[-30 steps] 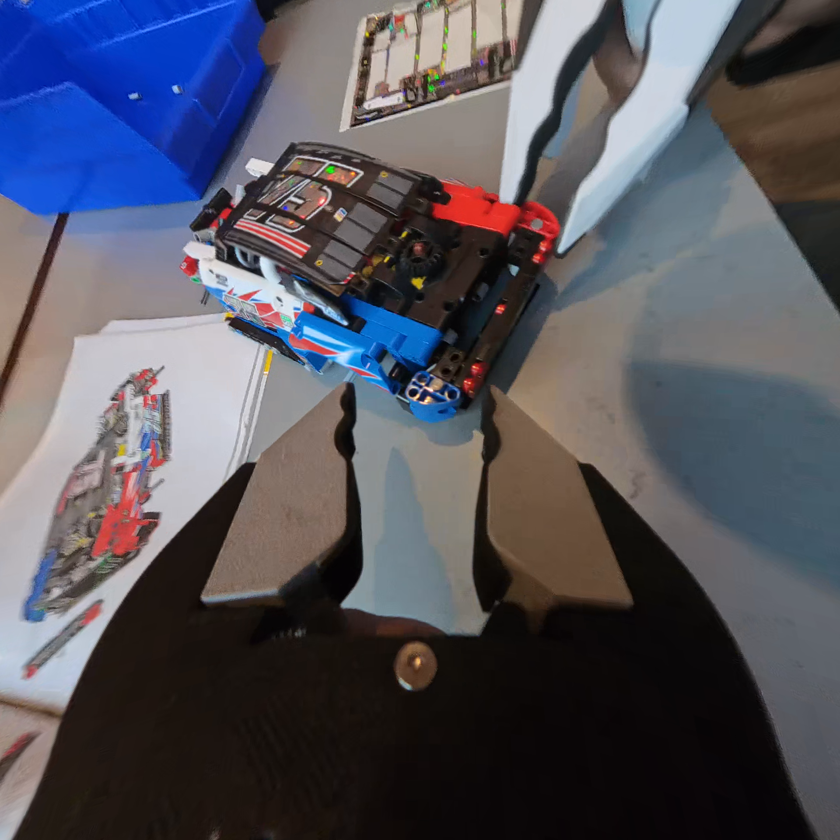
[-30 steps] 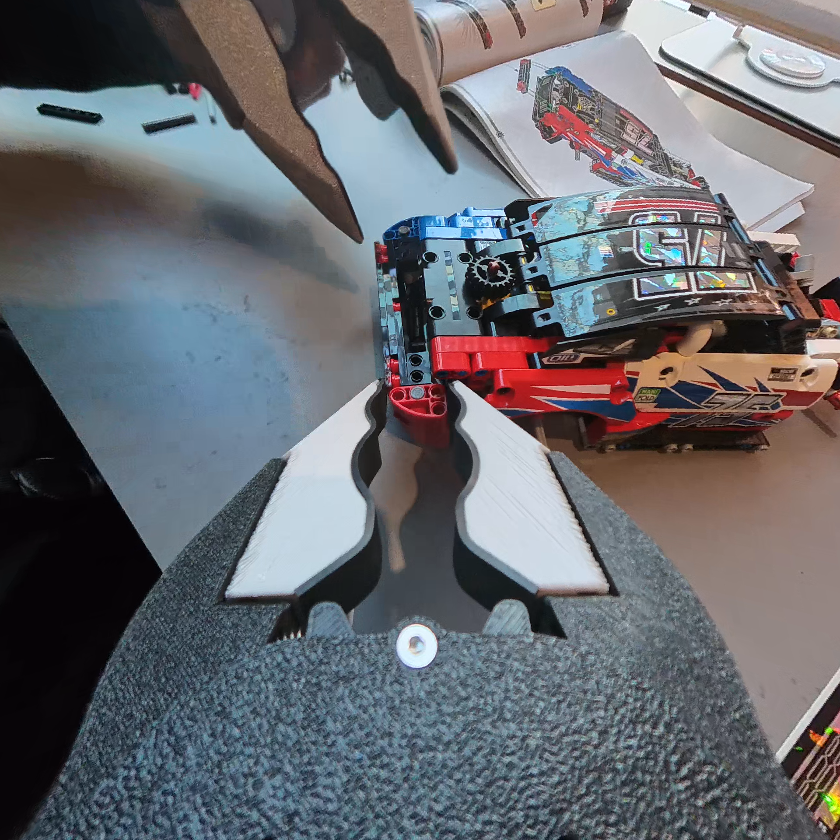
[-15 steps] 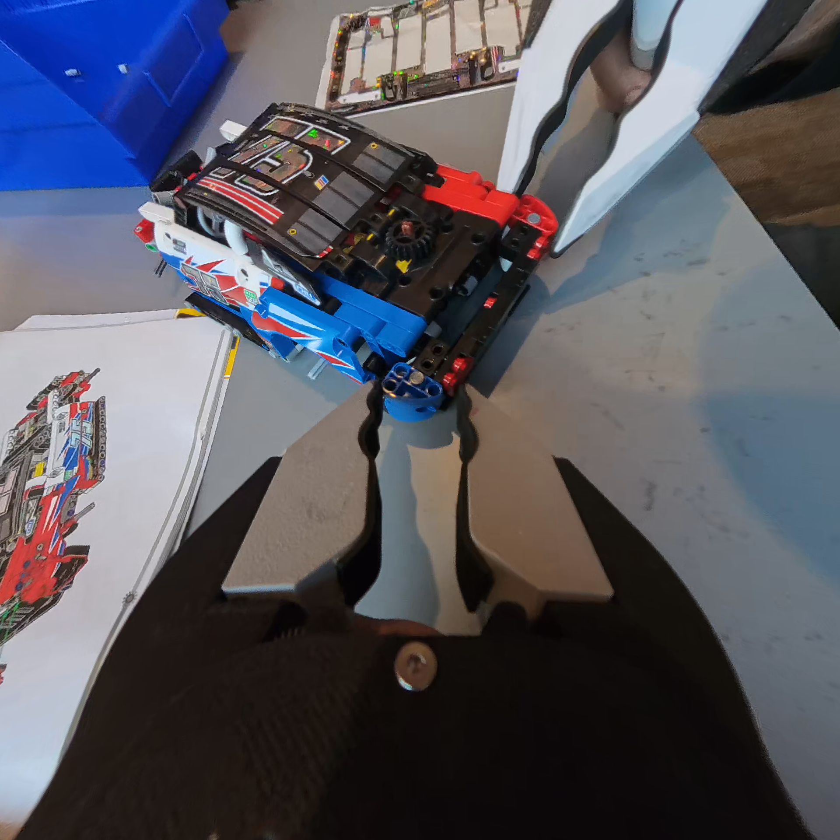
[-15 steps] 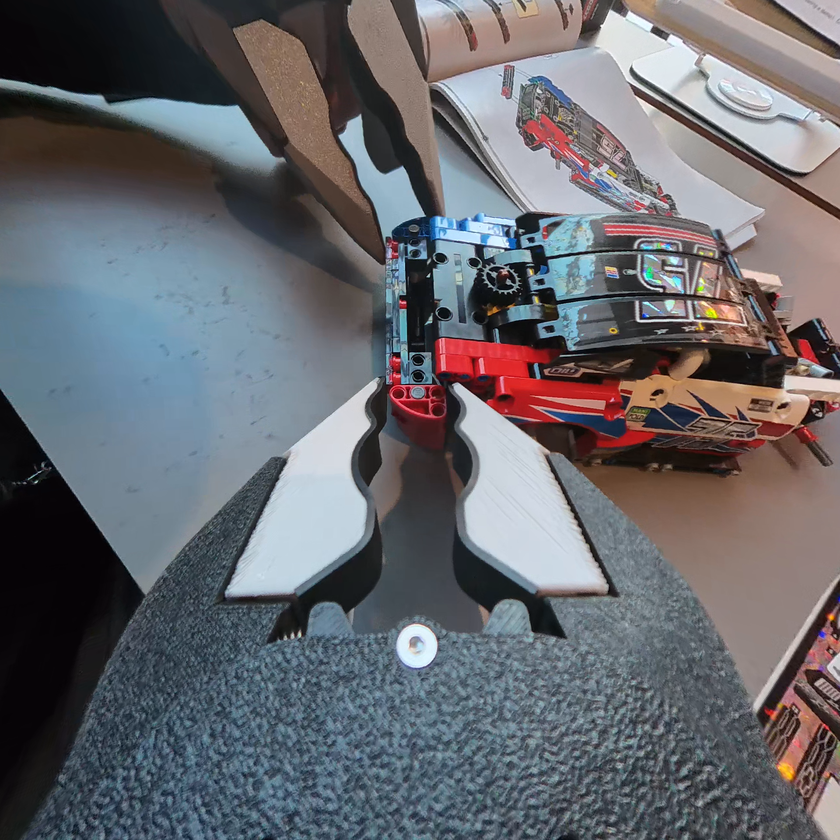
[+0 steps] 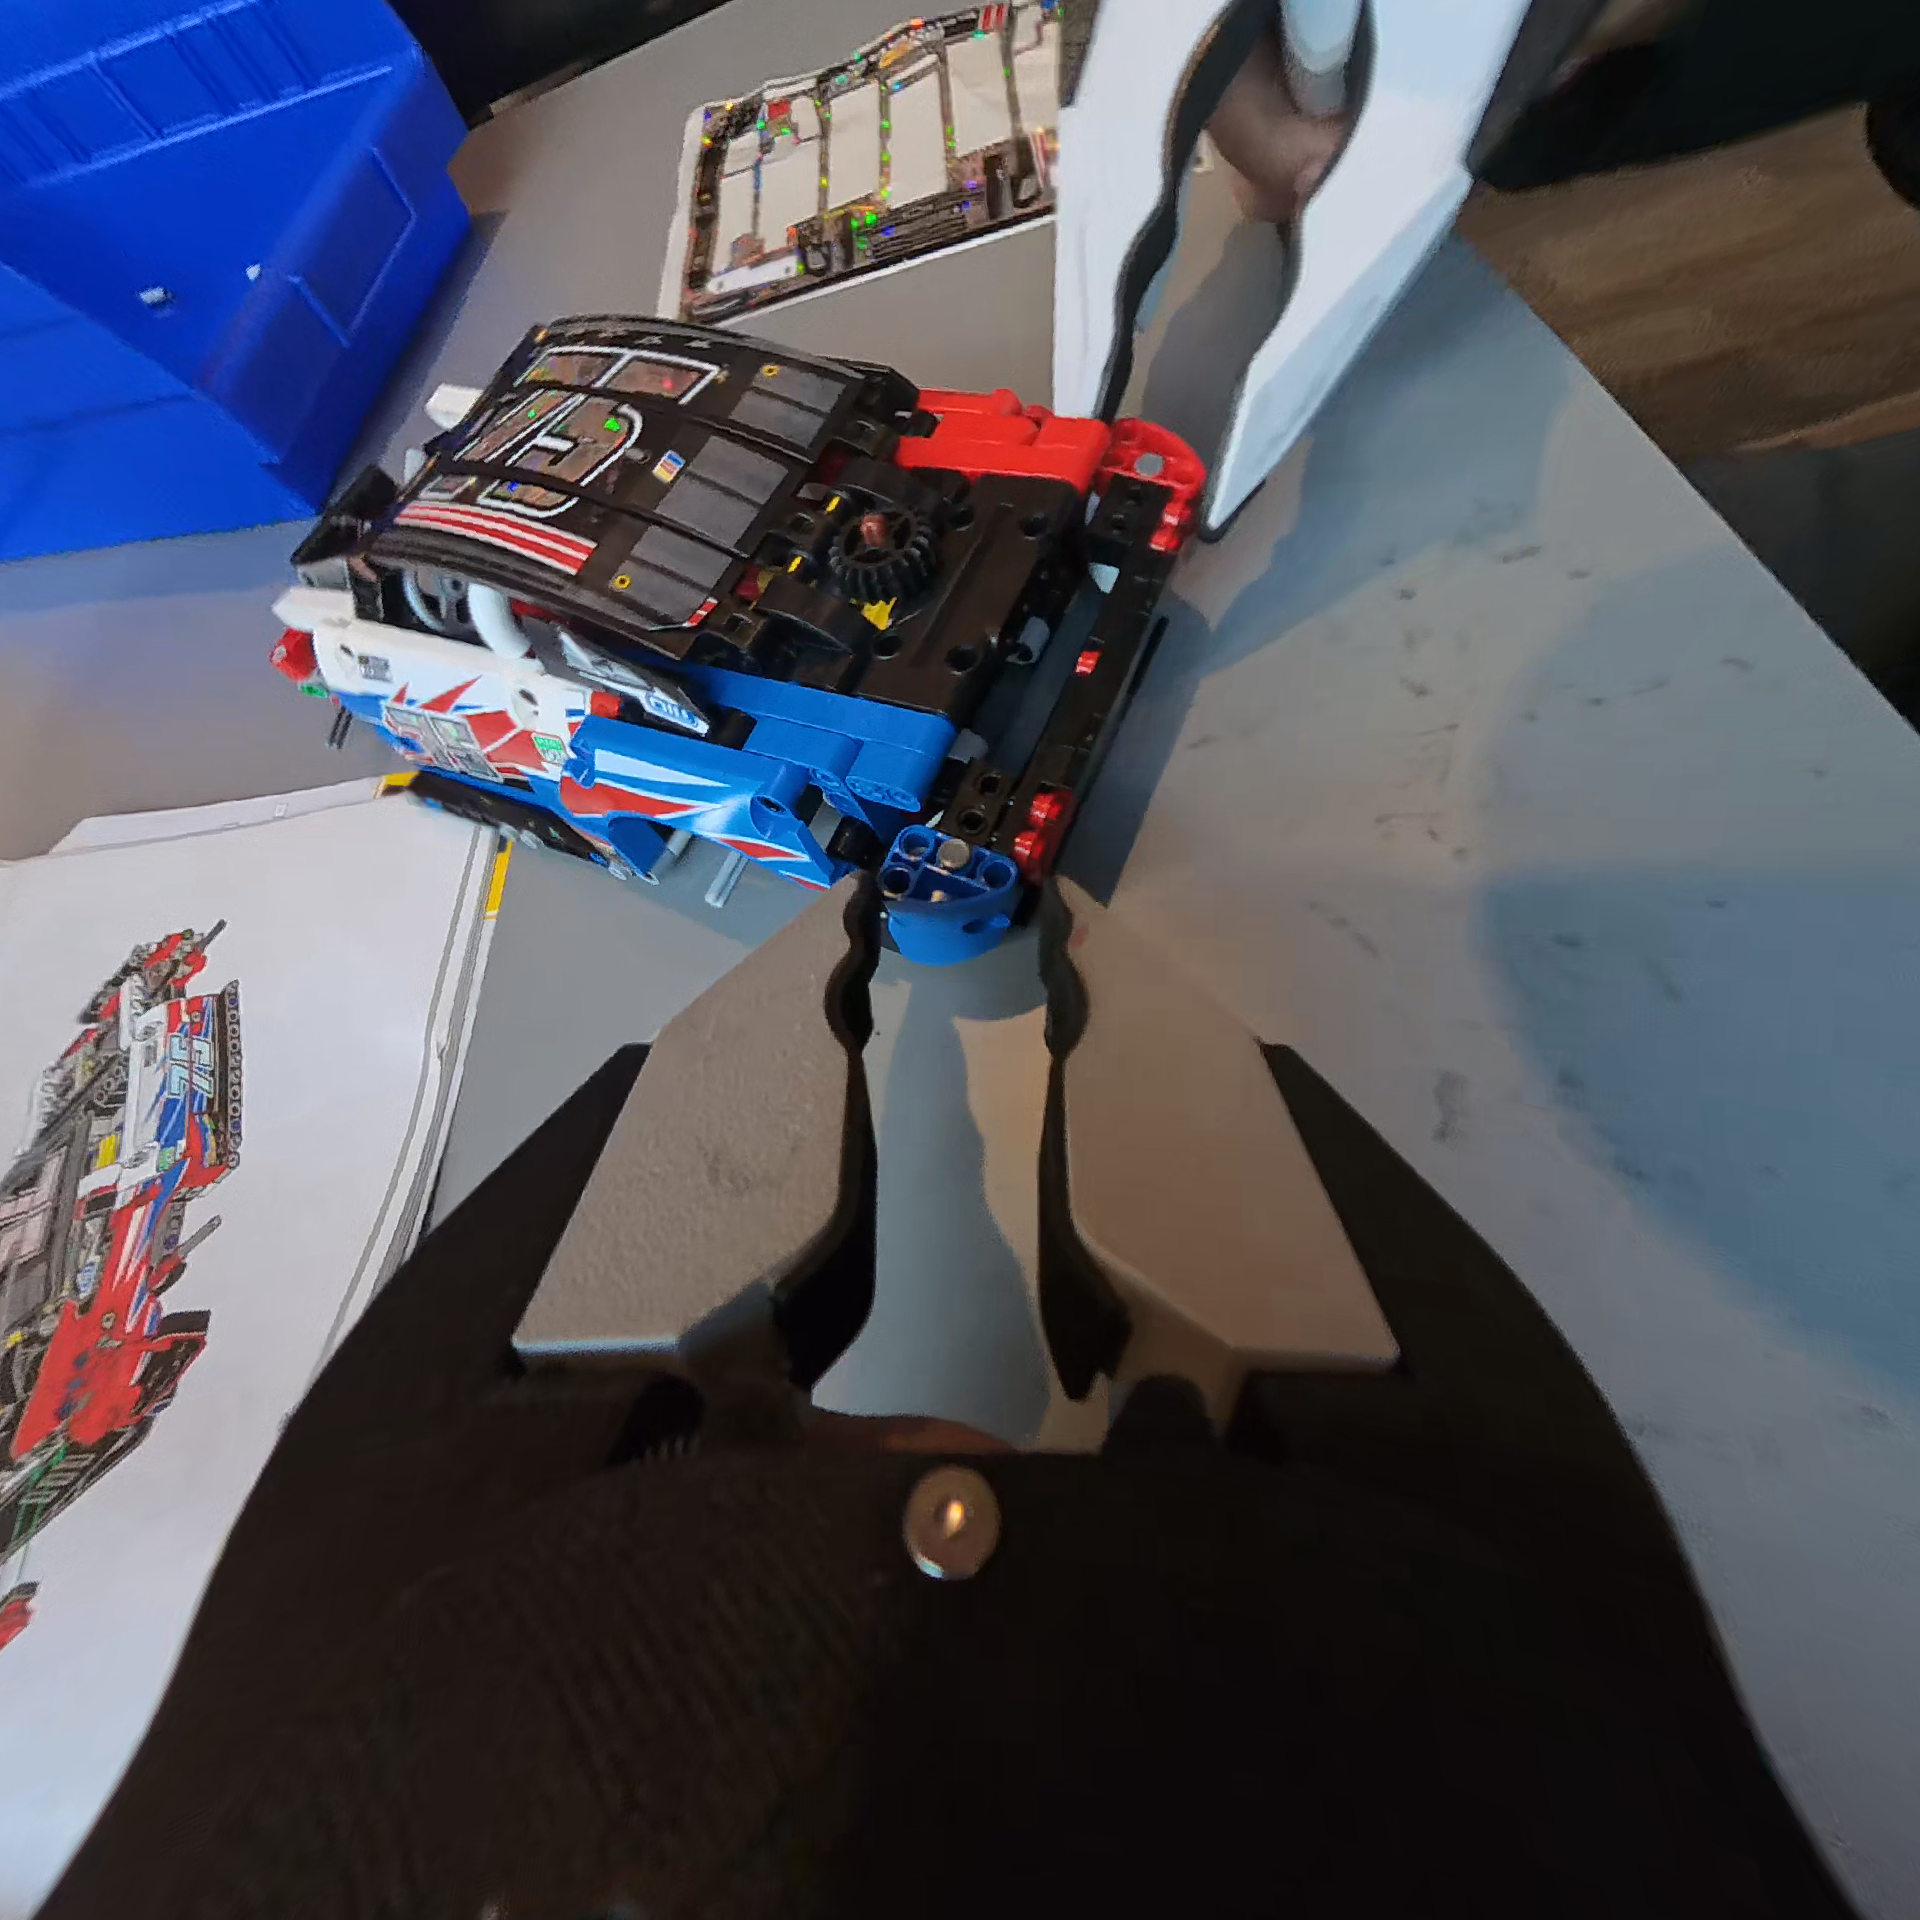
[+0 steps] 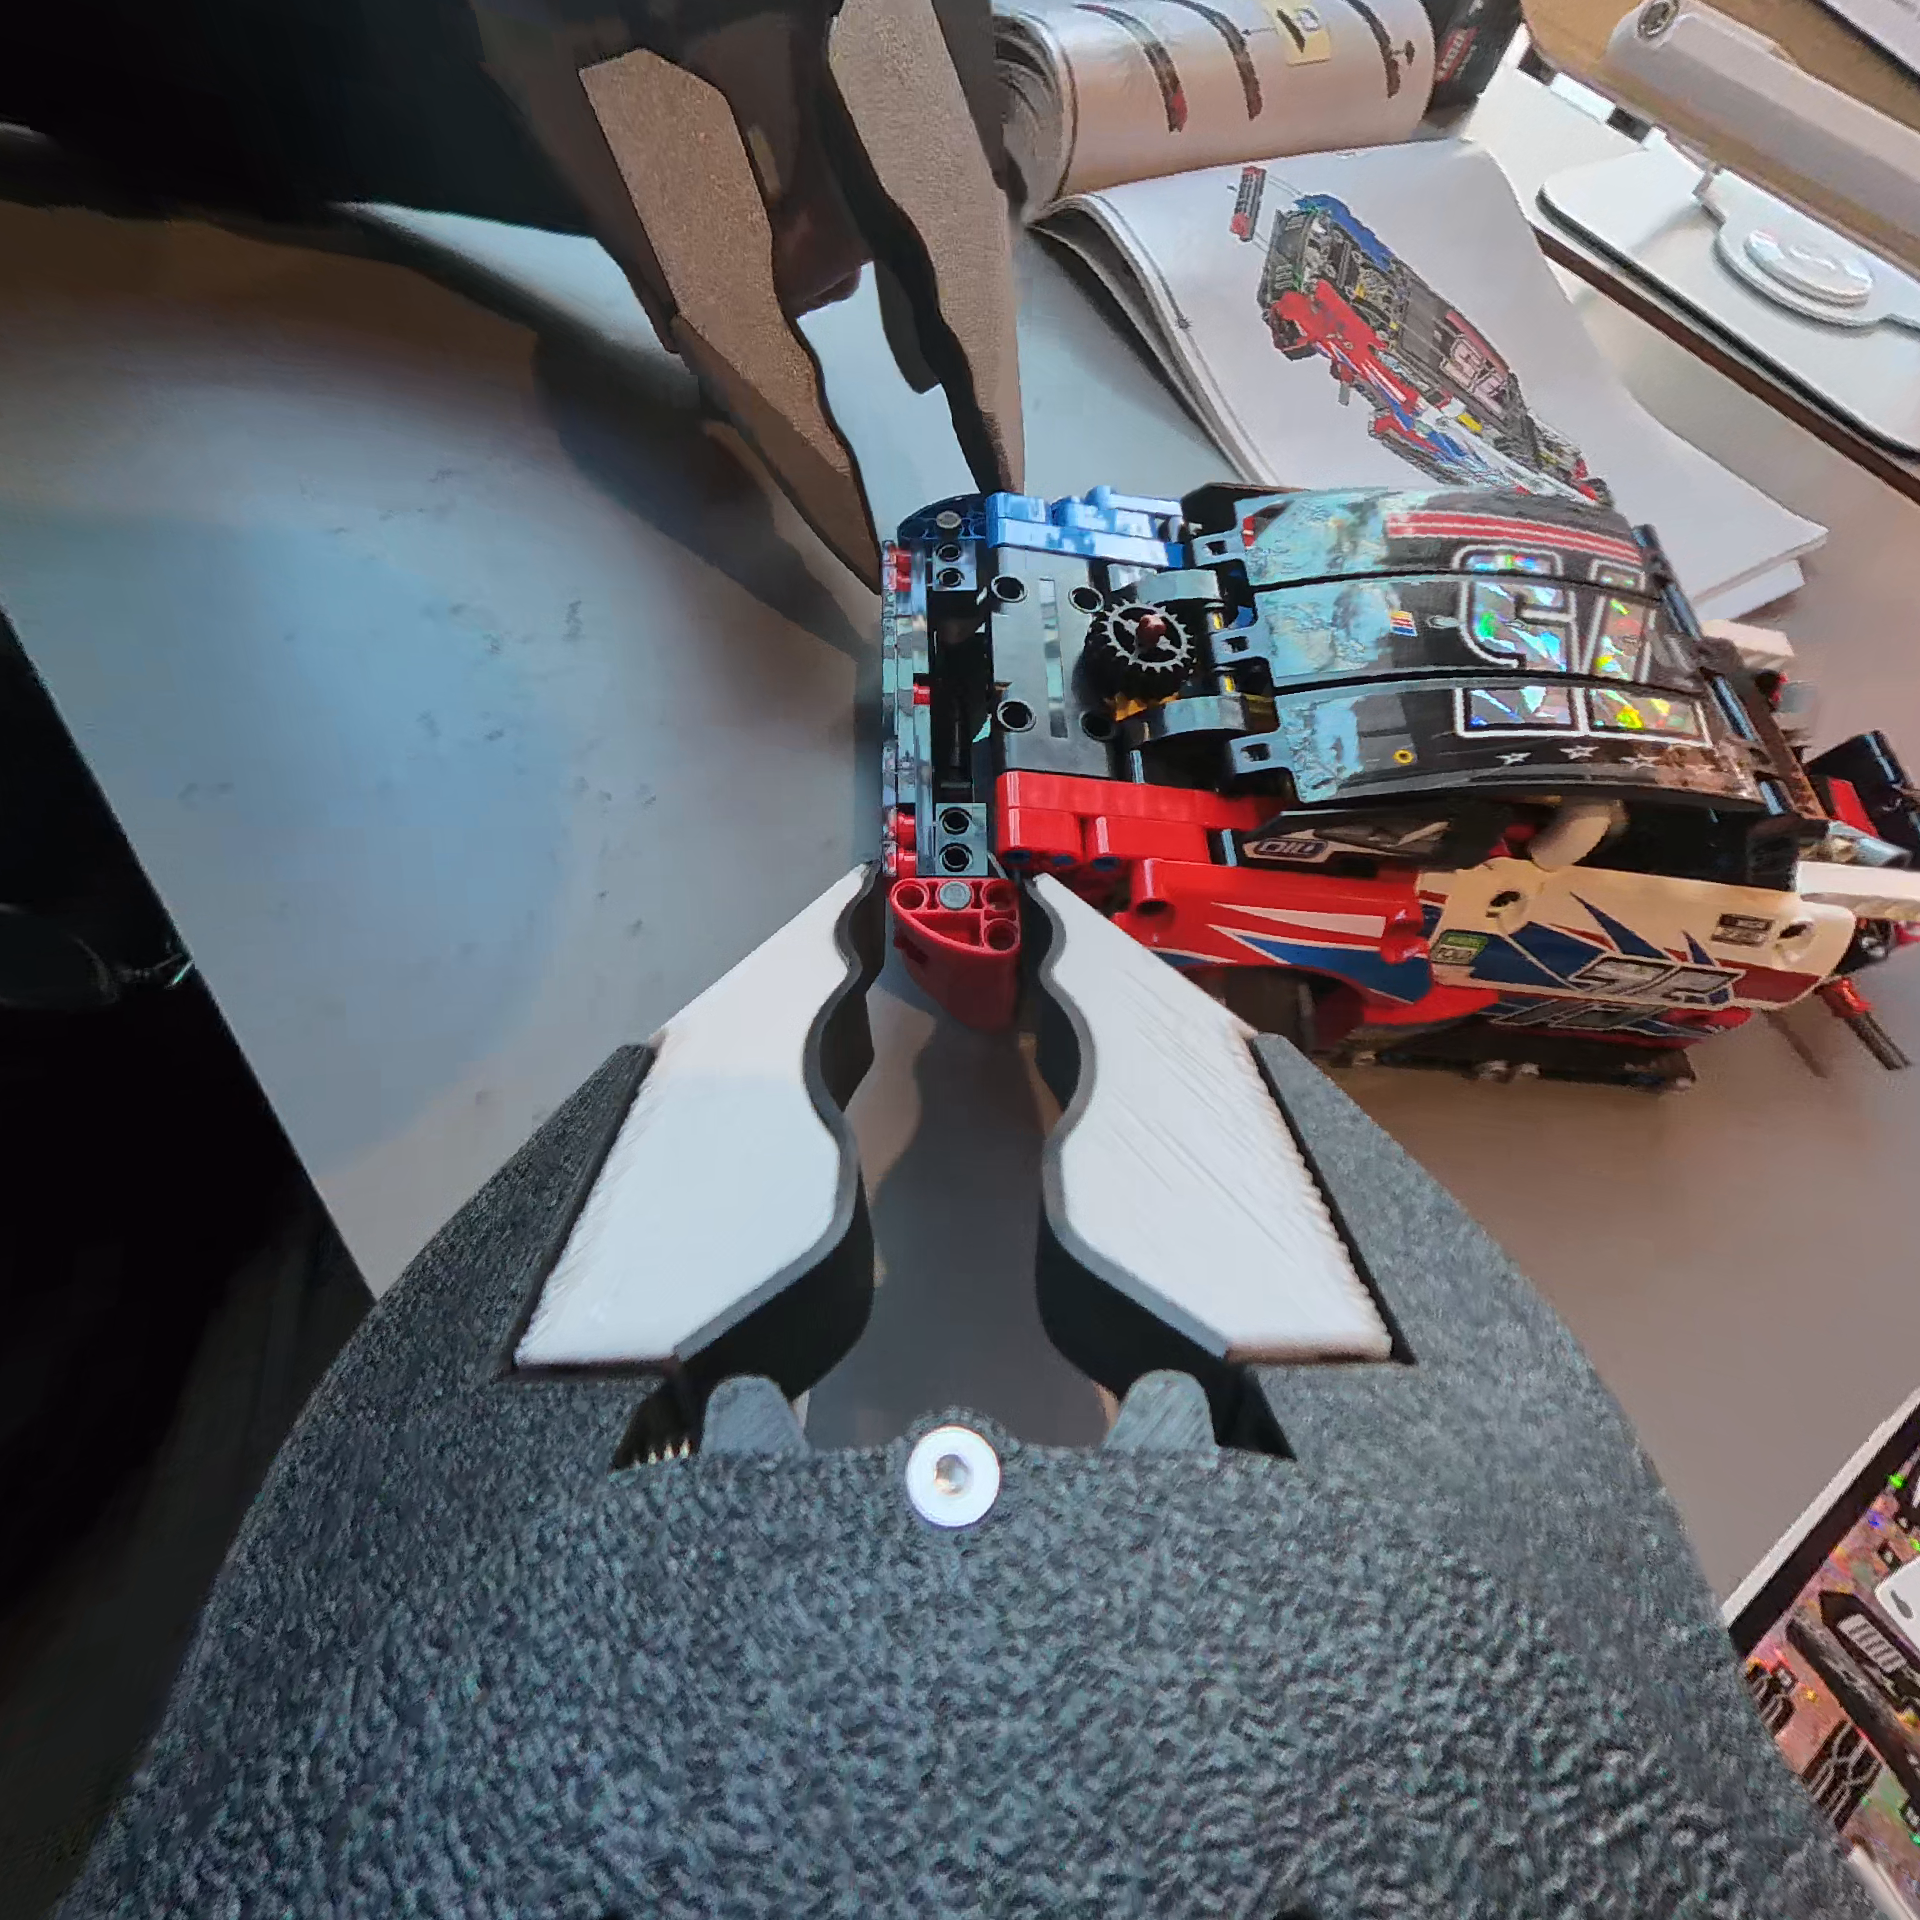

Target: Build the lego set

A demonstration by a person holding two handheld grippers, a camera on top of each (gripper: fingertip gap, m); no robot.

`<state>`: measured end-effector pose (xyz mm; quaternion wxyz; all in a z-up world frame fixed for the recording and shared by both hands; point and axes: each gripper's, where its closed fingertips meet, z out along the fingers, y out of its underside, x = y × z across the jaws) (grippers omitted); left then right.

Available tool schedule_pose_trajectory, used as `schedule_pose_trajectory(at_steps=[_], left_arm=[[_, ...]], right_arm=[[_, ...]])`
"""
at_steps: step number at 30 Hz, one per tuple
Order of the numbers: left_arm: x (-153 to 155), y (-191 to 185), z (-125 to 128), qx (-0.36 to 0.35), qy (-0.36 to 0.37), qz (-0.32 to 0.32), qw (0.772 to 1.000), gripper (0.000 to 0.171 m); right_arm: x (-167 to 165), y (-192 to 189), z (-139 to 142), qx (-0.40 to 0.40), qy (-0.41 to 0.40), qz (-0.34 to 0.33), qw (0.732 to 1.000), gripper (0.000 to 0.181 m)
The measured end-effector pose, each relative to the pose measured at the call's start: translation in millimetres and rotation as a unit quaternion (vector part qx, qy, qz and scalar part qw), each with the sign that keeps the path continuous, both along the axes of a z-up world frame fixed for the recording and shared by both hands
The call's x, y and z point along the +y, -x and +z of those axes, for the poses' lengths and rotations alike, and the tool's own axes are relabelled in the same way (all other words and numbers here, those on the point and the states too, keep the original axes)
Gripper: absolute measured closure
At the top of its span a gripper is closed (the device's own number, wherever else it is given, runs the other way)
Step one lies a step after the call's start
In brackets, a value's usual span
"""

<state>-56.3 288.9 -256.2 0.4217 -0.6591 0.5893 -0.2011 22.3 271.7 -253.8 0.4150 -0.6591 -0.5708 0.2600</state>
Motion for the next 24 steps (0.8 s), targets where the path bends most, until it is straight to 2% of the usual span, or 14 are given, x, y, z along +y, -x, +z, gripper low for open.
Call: schedule_pose_trajectory(at_steps=[4, 6, 10, 13, 15, 16, 17, 22, 23, 24], left_arm=[[-7, -3, -1, 0.033, -0.06, 0.011, 0.998, 0.147], [-7, -5, 1, 0.026, -0.074, 0.021, 0.997, 0.147], [-6, -5, 2, -0.004, -0.033, 0.029, 0.999, 0.142], [-10, -7, 6, -0.025, -0.022, 0.006, 0.999, 0.133], [-12, -8, 10, -0.037, -0.022, -0.01, 0.999, 0.135], [-14, -8, 9, -0.037, -0.013, -0.023, 0.999, 0.143], [-14, -8, 8, -0.038, -0.011, -0.031, 0.999, 0.143], [-13, -9, 6, -0.014, -0.015, -0.063, 0.998, 0.143], [-10, -8, 0, 0.004, -0.008, -0.064, 0.998, 0.139], [-7, -7, -6, 0.026, 0.001, -0.06, 0.998, 0.144]], right_arm=[[-4, -6, 0, 0.001, 0.006, 0.03, 1.0, 0.156], [-4, -6, 0, 0.001, 0.004, 0.032, 0.999, 0.157], [-4, -7, 0, 0.001, 0.003, 0.033, 0.999, 0.157], [-4, -7, 0, 0.001, 0.002, 0.033, 0.999, 0.157], [-4, -7, 0, 0.002, 0.004, 0.033, 0.999, 0.156], [-4, -6, 0, 0.002, 0.005, 0.033, 0.999, 0.156], [-4, -6, 0, 0.002, 0.004, 0.033, 0.999, 0.156], [-4, -6, 0, 0.003, 0.01, 0.034, 0.999, 0.157], [-4, -6, 0, 0.003, 0.01, 0.034, 0.999, 0.157], [-3, -6, 0, 0.003, 0.009, 0.032, 0.999, 0.157]])
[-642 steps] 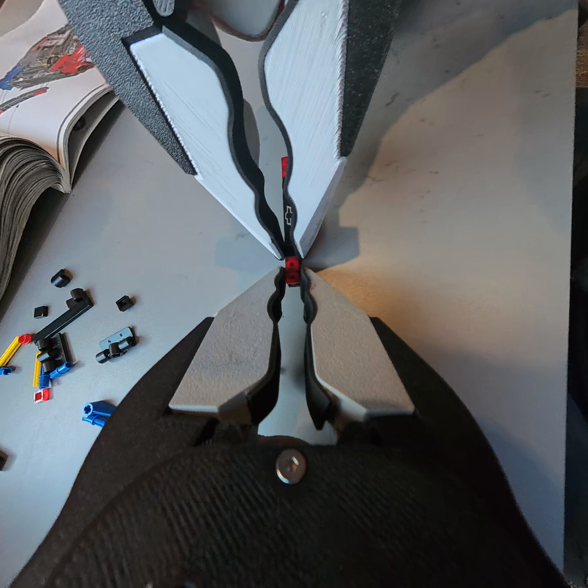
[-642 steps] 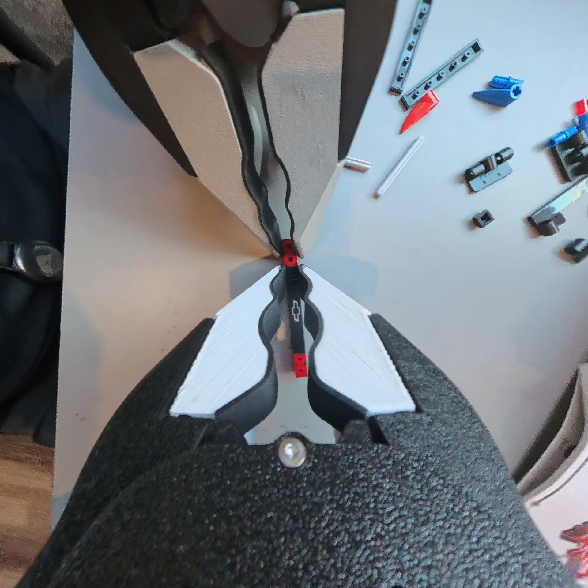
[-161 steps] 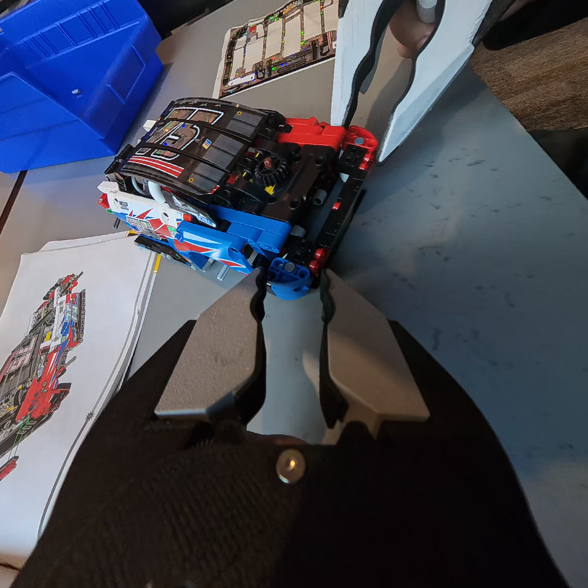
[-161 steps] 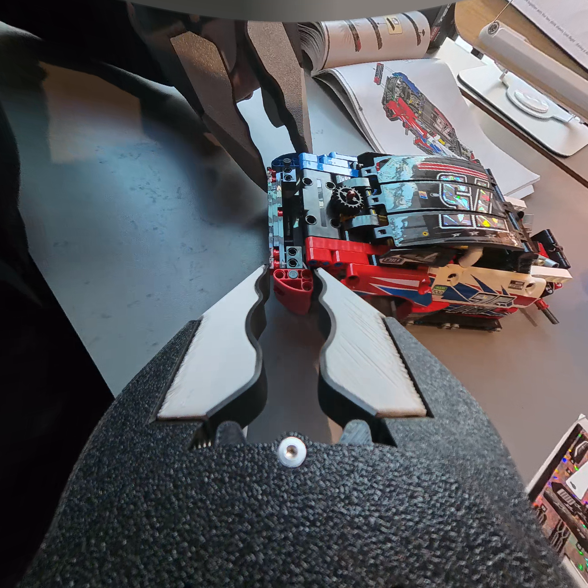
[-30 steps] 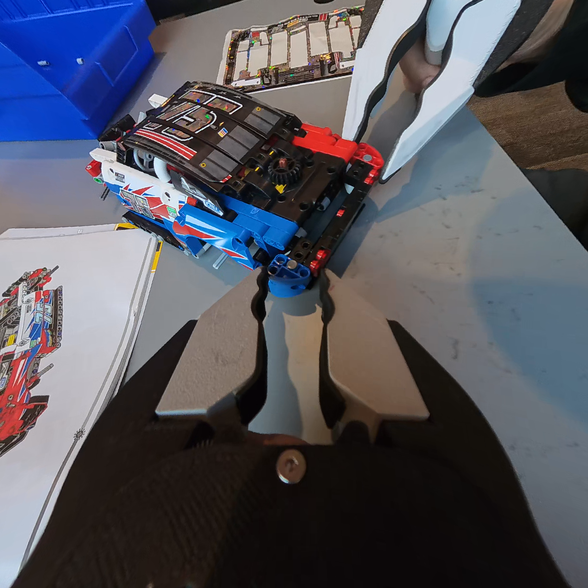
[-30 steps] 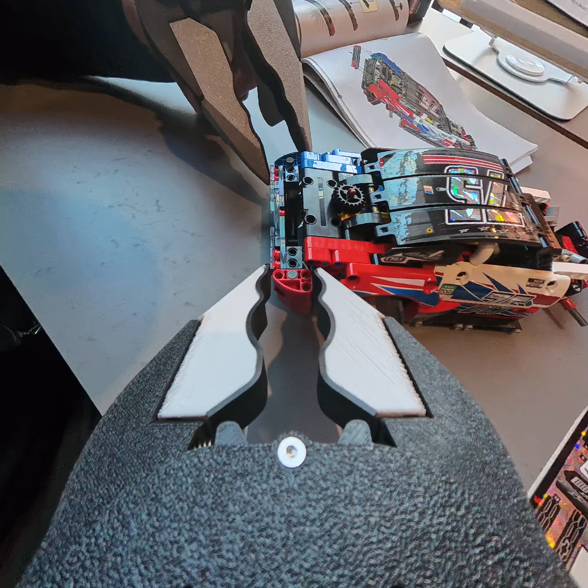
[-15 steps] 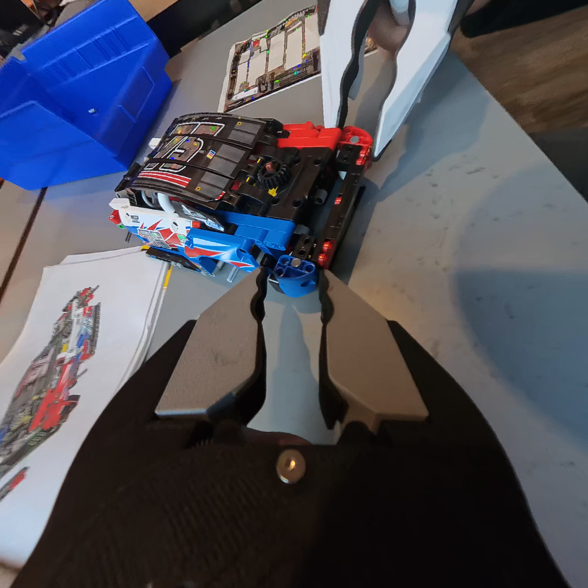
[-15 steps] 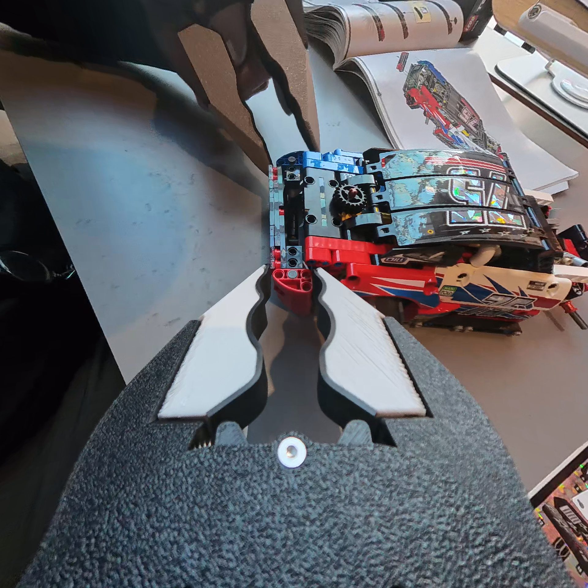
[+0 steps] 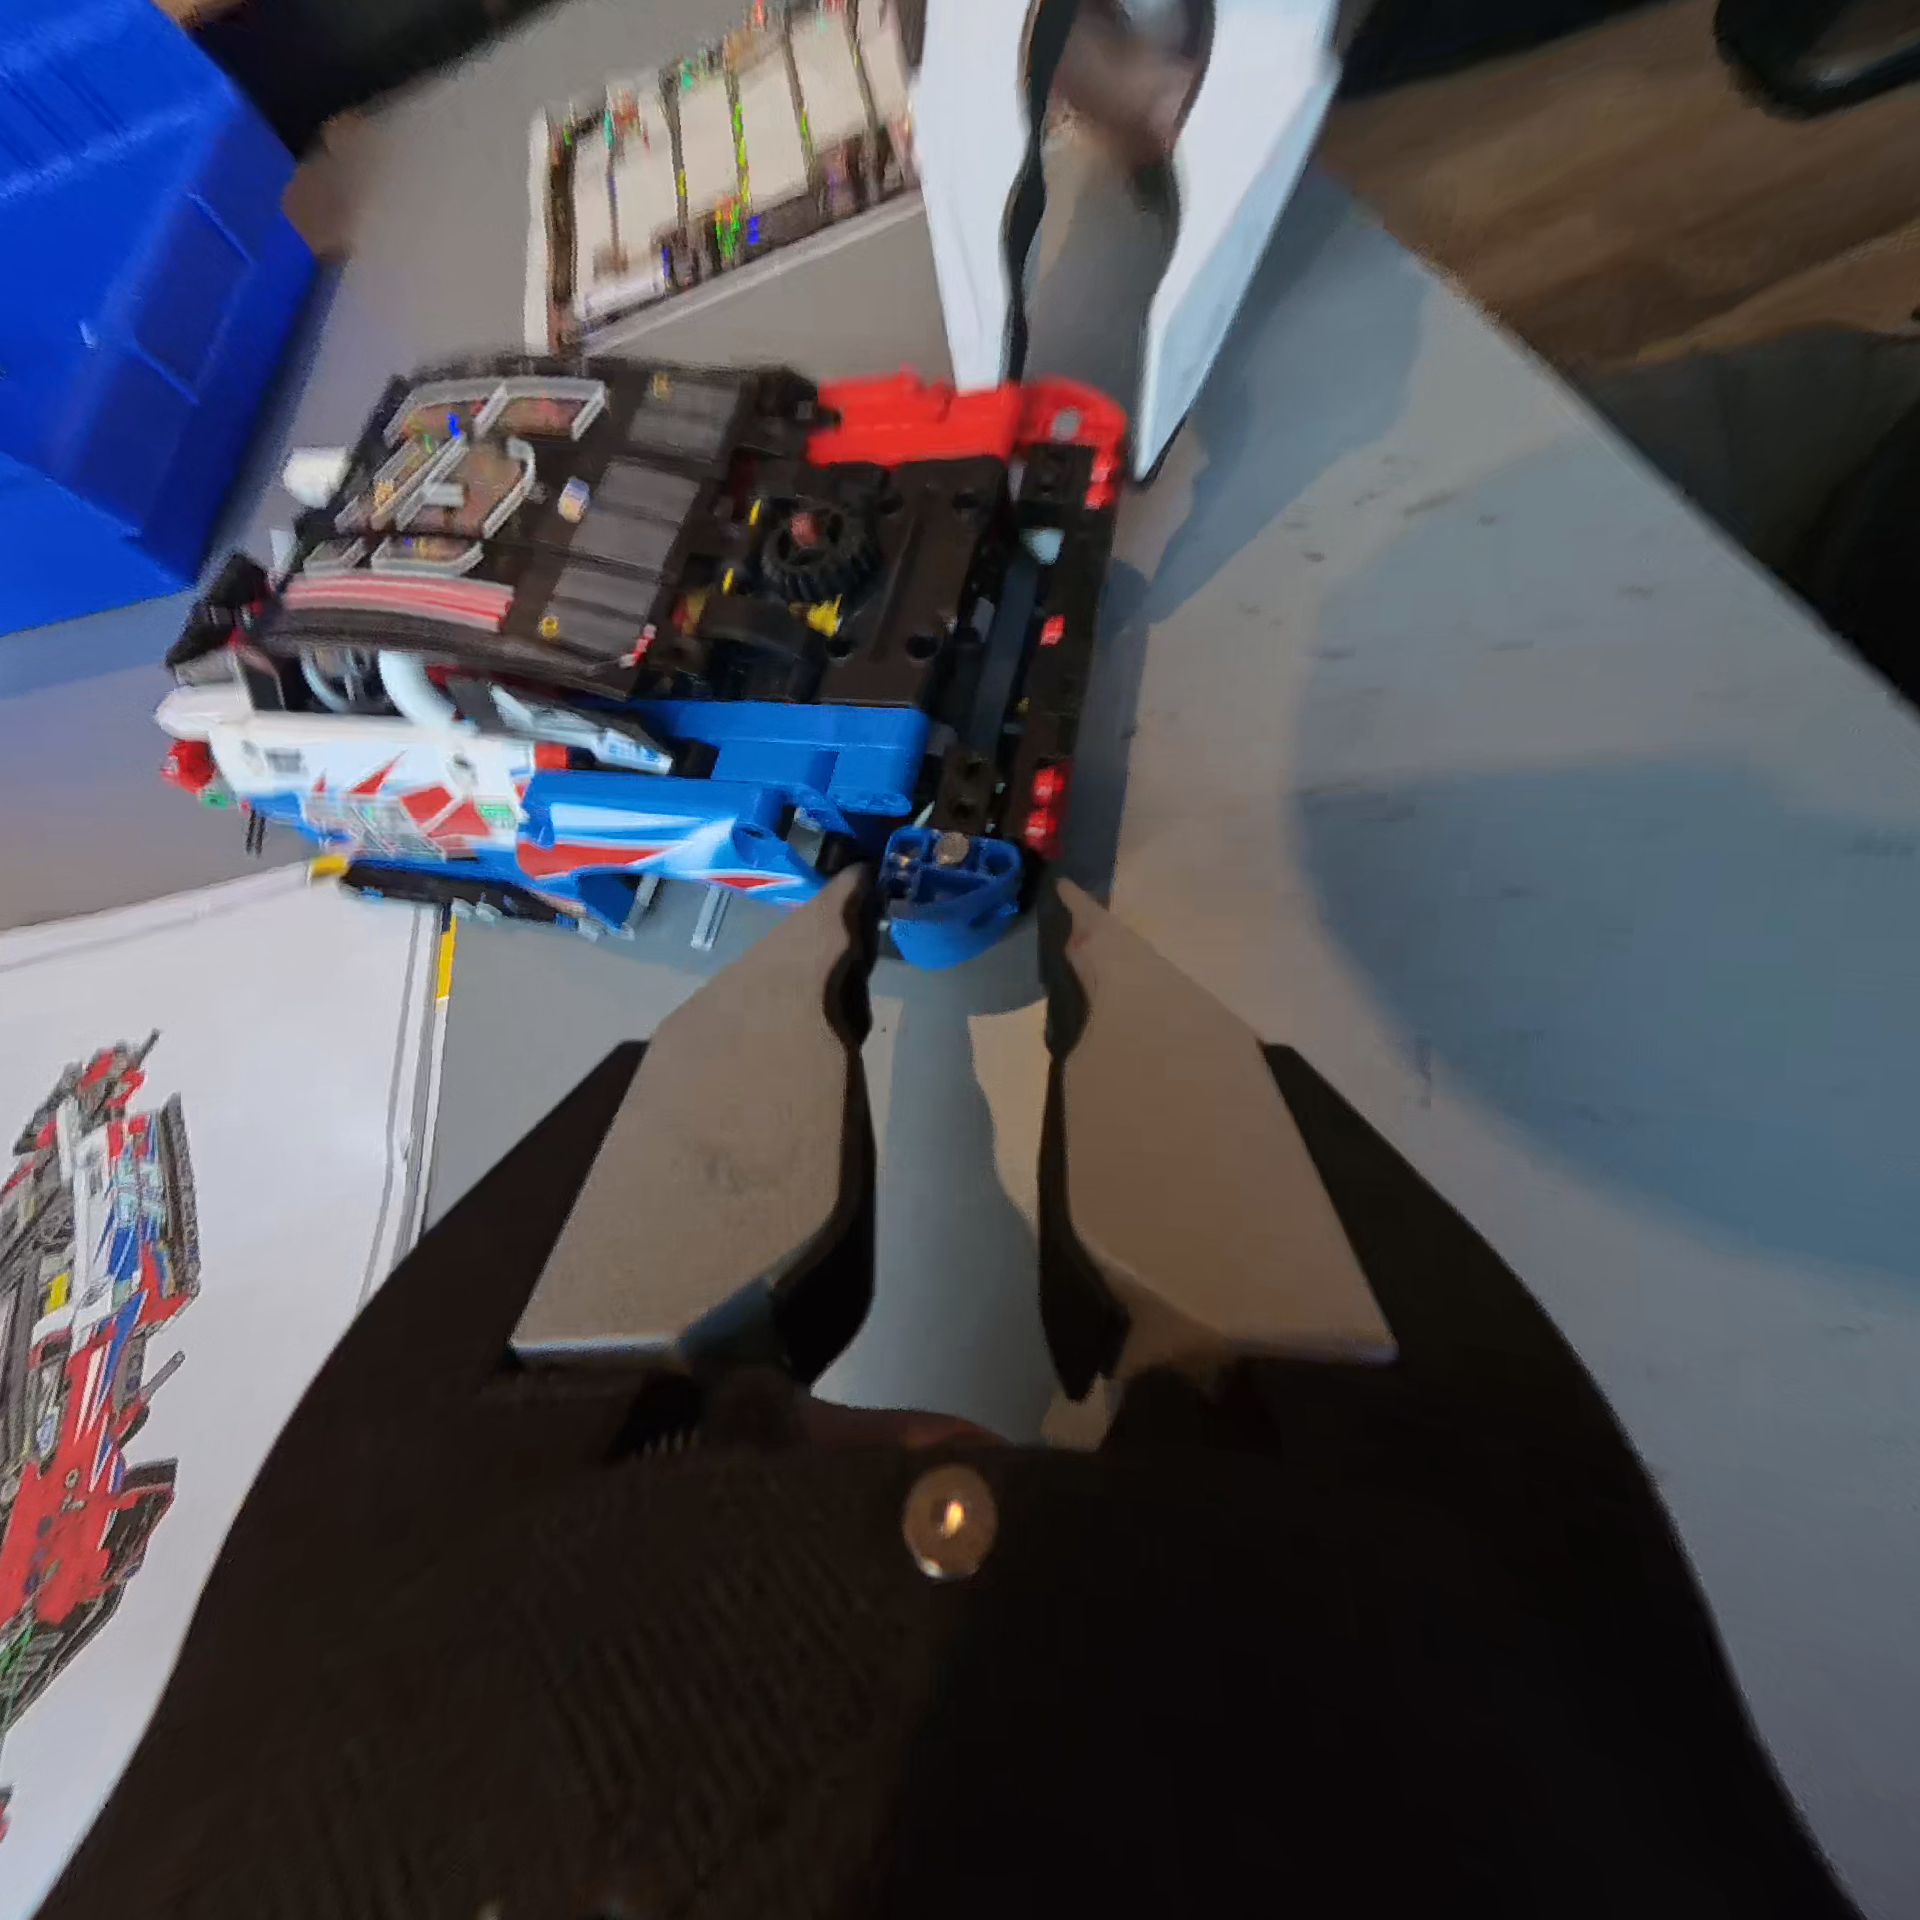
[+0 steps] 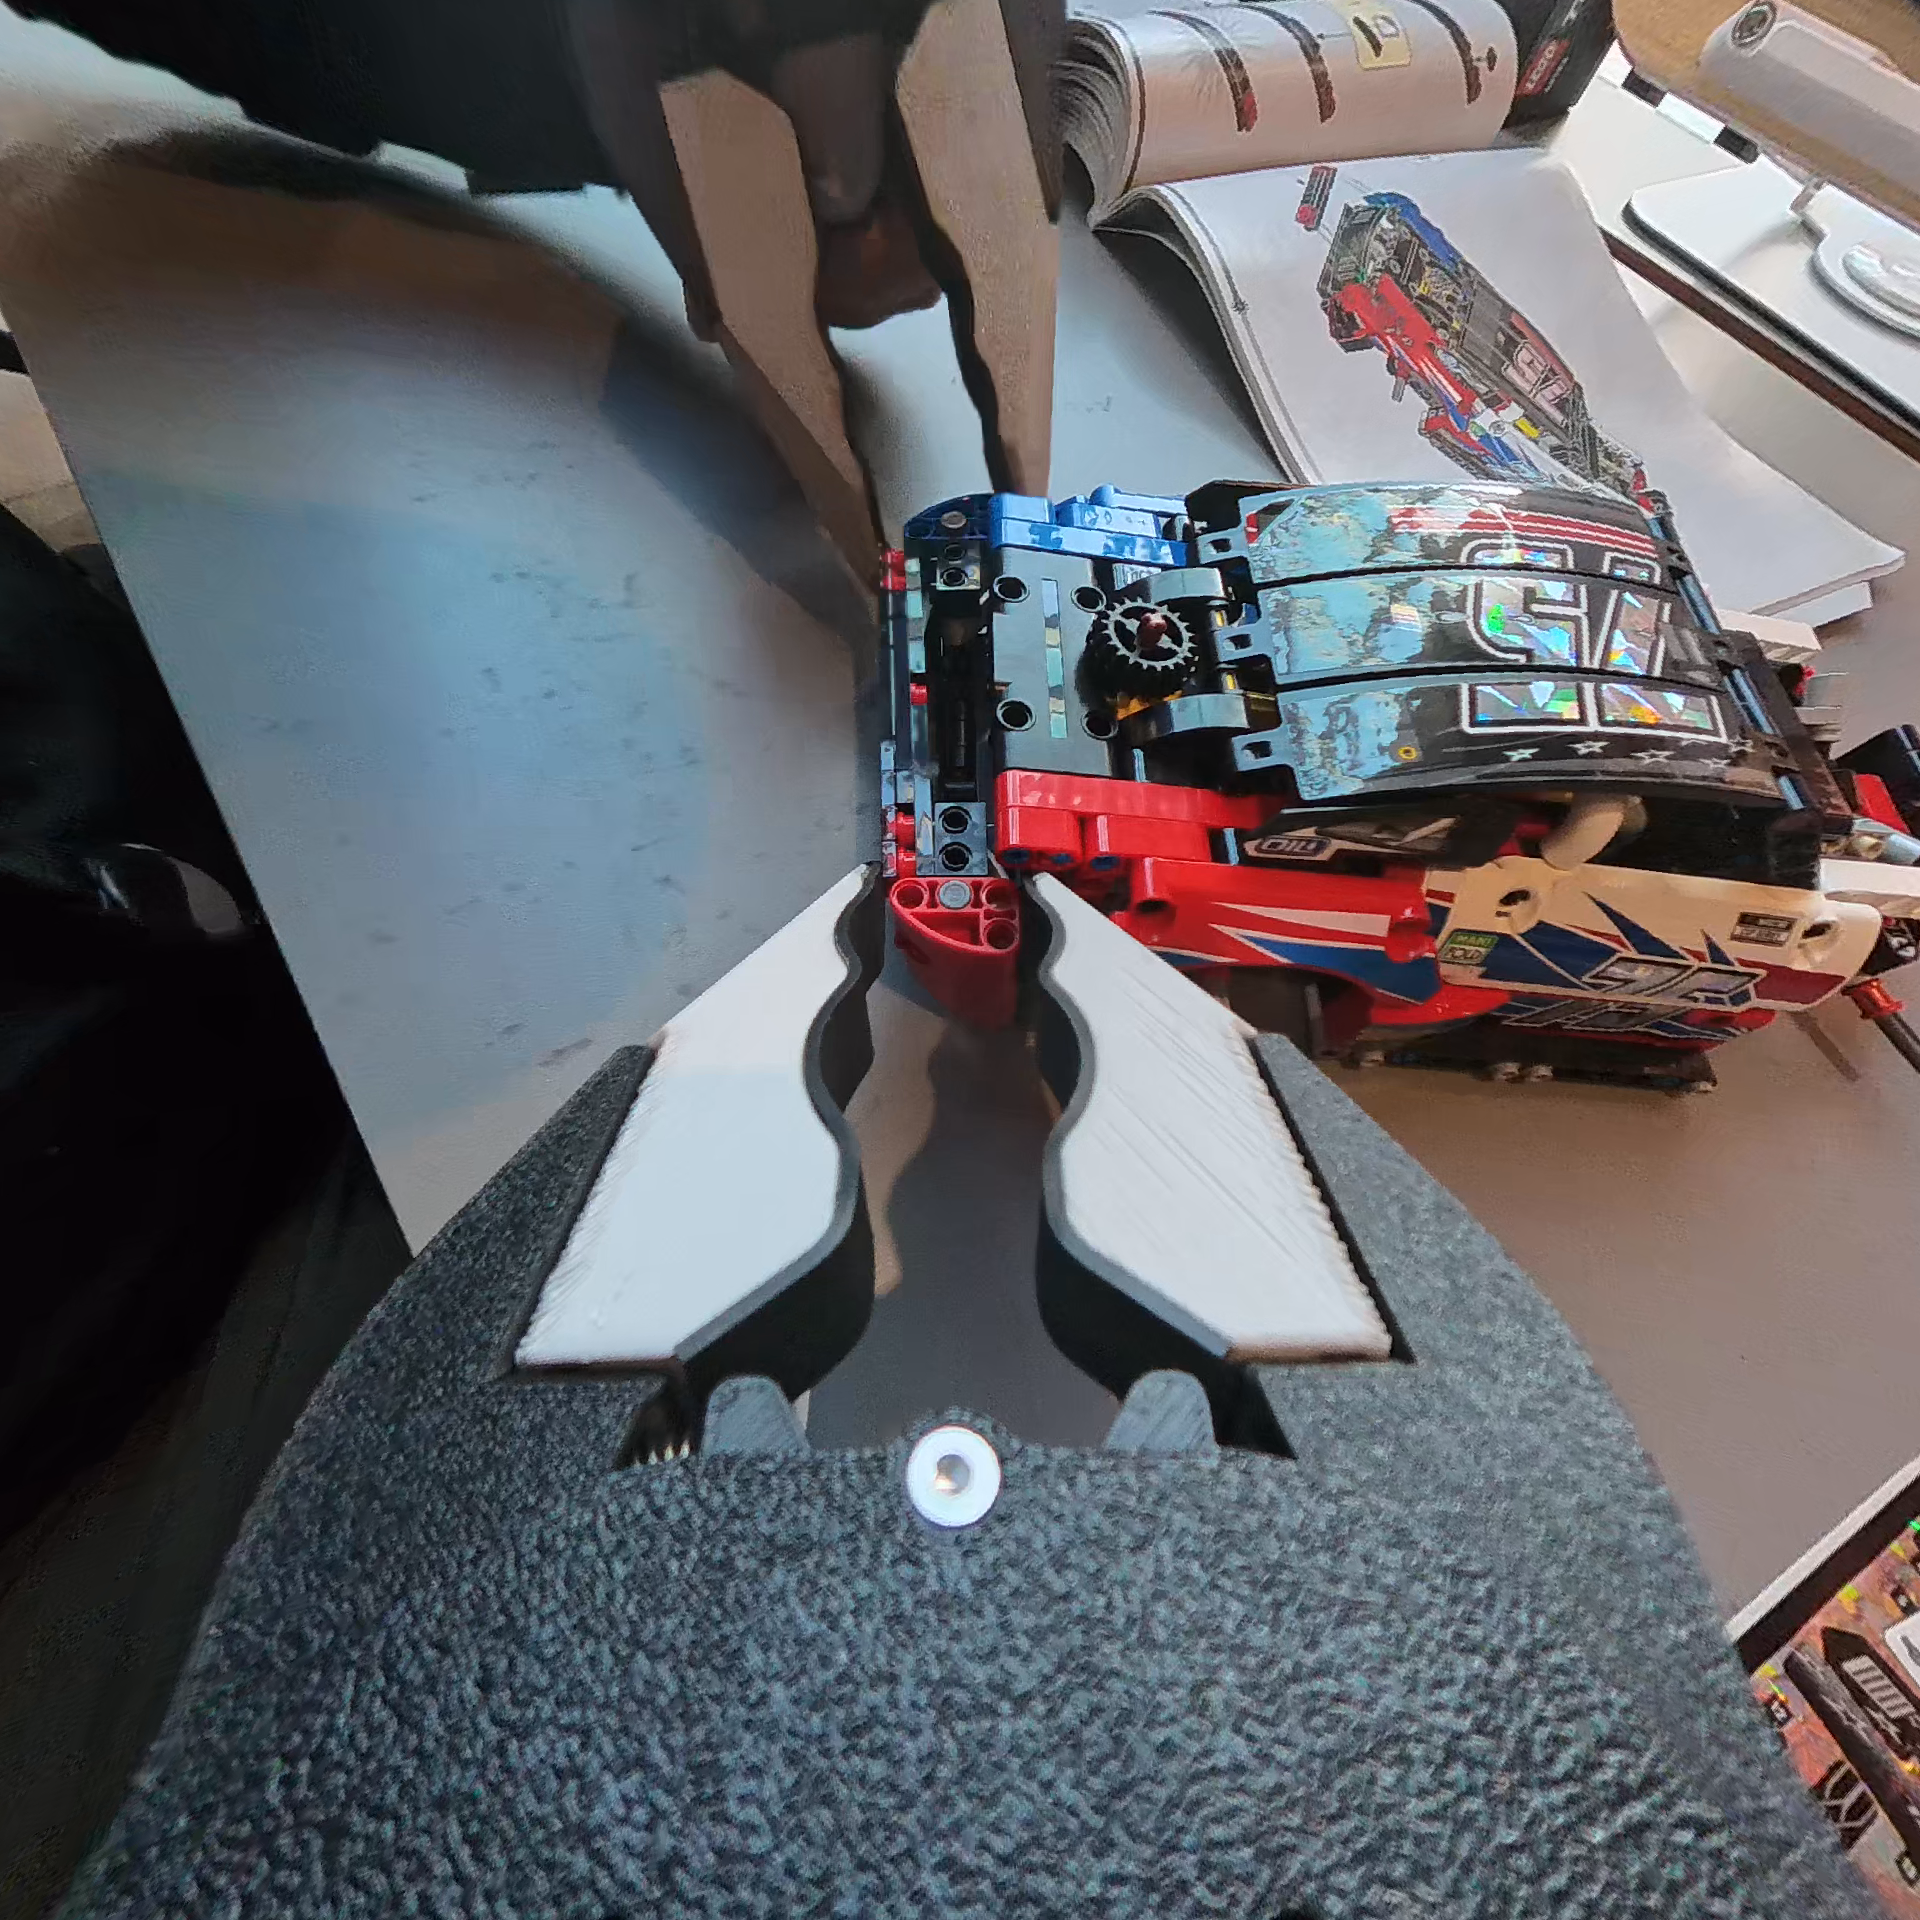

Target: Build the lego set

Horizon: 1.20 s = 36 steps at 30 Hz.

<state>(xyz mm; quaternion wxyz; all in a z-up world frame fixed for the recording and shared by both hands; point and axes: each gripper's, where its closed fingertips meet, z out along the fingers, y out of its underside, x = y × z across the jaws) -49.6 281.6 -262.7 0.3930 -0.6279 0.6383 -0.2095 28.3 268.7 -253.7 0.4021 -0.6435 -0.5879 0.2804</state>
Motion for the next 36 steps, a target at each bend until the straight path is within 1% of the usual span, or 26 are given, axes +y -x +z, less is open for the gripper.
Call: schedule_pose_trajectory(at_steps=[3, 6, 7, 9, 11, 12, 14, 19, 29, 34, 36], left_arm=[[1, -2, 1, -0.001, 0.006, 0.002, 1.0, 0.145], [3, -2, 2, -0.003, -0.003, 0.006, 1.0, 0.147], [2, -3, 2, -0.006, -0.001, 0.009, 1.0, 0.144], [-2, -4, 1, -0.013, 0.014, 0.013, 1.0, 0.132], [-4, -5, 1, -0.027, 0.021, 0.021, 0.999, 0.128], [-3, -5, 1, -0.029, 0.019, 0.024, 0.999, 0.128], [5, -4, 2, -0.03, 0.007, 0.047, 0.998, 0.142], [6, -5, 2, -0.032, 0.027, 0.066, 0.997, 0.143], [8, -4, 1, -0.03, 0.021, 0.081, 0.996, 0.145], [7, -5, 2, -0.033, 0.027, 0.074, 0.996, 0.144], [8, -5, 2, -0.033, 0.017, 0.072, 0.997, 0.143]], right_arm=[[1, 0, 0, 0.001, 0.004, -0.002, 1.0, 0.157], [1, 0, 0, 0.001, 0.005, -0.003, 1.0, 0.157], [2, 0, 0, 0.001, 0.006, -0.005, 1.0, 0.157], [3, 0, 0, 0.002, 0.011, -0.01, 1.0, 0.156], [4, 0, 0, 0.003, 0.017, -0.013, 1.0, 0.157], [4, 0, 0, 0.003, 0.018, -0.014, 1.0, 0.156], [4, 0, 0, 0.003, 0.016, -0.016, 1.0, 0.157], [5, 0, 0, 0.003, 0.014, -0.021, 1.0, 0.156], [5, 1, 0, 0.004, 0.03, -0.015, 0.999, 0.157], [5, 1, 0, 0.006, 0.039, -0.009, 0.999, 0.157], [6, 1, 0, 0.005, 0.036, -0.012, 0.999, 0.157]])
